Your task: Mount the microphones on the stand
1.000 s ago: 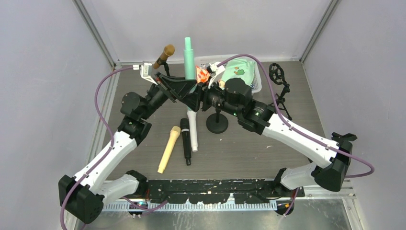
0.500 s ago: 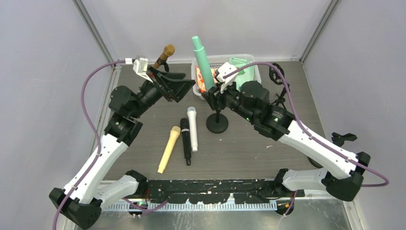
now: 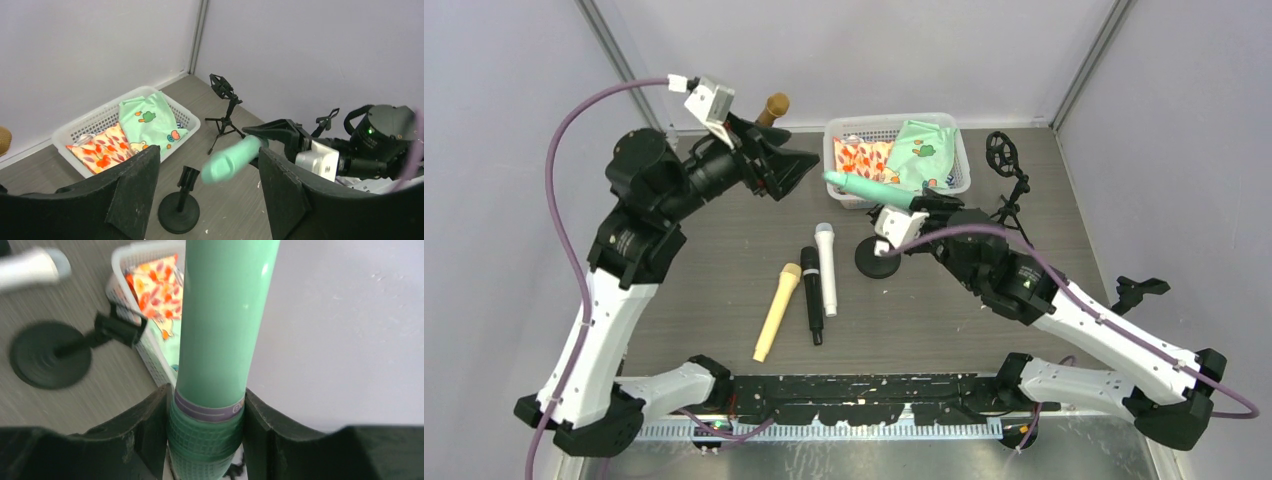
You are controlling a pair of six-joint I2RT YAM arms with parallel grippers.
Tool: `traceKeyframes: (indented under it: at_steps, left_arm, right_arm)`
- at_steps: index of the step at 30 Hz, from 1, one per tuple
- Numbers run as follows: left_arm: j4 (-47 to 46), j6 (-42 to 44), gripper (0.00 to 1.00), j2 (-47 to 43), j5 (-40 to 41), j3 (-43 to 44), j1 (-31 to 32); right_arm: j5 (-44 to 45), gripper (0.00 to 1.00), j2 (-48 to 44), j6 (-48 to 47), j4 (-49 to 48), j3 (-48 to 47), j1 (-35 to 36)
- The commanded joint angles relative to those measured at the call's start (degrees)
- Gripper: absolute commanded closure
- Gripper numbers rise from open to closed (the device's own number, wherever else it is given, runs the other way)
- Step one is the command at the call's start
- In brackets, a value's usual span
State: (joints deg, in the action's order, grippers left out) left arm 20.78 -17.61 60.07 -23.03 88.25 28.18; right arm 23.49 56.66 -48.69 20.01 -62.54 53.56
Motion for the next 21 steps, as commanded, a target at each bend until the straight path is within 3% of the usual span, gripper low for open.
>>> traceKeyframes:
  at_steps: [1, 7, 21]
  left_arm:
    - [15.06, 3.53, 0.29, 7.79, -3.88, 9.06, 0.39]
    - [20.83, 8.83, 0.26, 12.06, 1.28, 11.0, 7.27]
    - [37.09, 17.42, 0.25, 24.34, 3.5, 20.54, 16.05]
  right_arm:
    - [1.56, 0.99, -3.9, -21.62, -8.85, 4.26, 0.03]
    - [-0.08, 0.99, -6.59, -29.55, -11.72, 10.45, 0.43]
    - [-3.19, 0.99, -7.08, -38.23, -11.07, 9.6, 0.66]
